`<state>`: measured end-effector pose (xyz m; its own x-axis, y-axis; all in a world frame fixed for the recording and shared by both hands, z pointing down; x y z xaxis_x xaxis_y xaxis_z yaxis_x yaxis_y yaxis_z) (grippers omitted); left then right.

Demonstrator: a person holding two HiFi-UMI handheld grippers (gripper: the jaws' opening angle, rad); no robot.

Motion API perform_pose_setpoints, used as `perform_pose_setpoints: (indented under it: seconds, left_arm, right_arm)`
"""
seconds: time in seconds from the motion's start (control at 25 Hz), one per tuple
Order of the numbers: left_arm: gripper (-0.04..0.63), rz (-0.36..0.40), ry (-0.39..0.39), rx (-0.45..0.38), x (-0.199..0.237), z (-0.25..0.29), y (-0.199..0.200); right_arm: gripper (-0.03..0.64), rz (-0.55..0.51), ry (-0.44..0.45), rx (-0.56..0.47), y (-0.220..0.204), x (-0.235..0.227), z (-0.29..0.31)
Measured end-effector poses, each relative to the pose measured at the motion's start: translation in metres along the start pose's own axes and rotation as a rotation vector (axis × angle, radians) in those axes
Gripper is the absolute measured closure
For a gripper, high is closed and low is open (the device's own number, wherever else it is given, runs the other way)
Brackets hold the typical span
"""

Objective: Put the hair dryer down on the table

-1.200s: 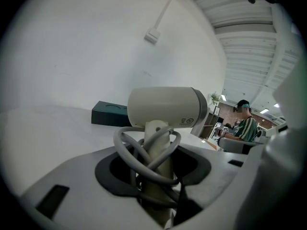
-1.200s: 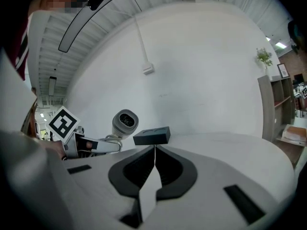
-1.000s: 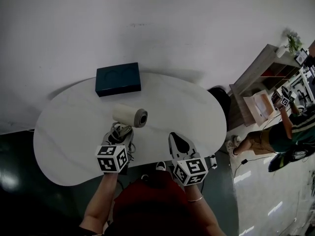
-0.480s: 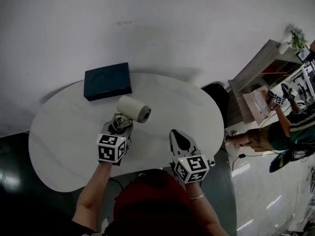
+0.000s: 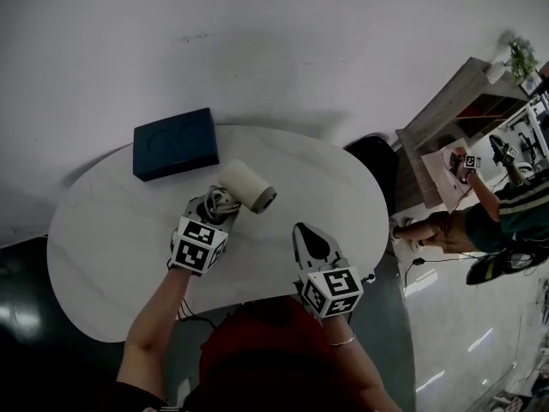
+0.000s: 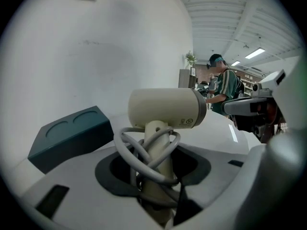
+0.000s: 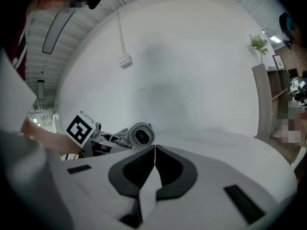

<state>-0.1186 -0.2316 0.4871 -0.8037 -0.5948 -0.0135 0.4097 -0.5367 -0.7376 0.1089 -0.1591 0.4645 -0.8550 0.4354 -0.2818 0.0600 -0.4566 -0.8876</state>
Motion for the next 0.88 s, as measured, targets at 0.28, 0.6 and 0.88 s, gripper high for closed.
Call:
perform_pose_setpoints:
  seconds: [0.28, 0.6, 0.88]
  left_arm:
    - [0.383, 0.141, -0.074, 0.043, -0.014, 0.028, 0.015]
    - [0.383, 0.268, -0.162, 0.103, -0.023, 0.053, 0.025]
    - [0.383, 0.369, -0.215, 0.167, -0.024, 0.065, 0.022]
  right_arm:
    - [0.601, 0.008, -0.018, 0.007, -0.002, -0.011, -0.002]
    - [0.601, 0.018, -0.041, 0.002, -0.001, -0.024, -0.006]
    - [0.601, 0.023, -0.056, 0.007, -0.002, -0.029, -0.006]
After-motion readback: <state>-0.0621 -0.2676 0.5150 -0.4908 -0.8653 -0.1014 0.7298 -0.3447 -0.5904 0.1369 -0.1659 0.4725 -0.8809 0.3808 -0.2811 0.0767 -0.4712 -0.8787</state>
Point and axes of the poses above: the fingertips, and each gripper's own axes: z forward along the fingers, x to its left, y out of its top, the point moved 8 cm from there along -z, backward along the fingers, and after that the axes turned 3 degrees about x, right-handed, at the moved point
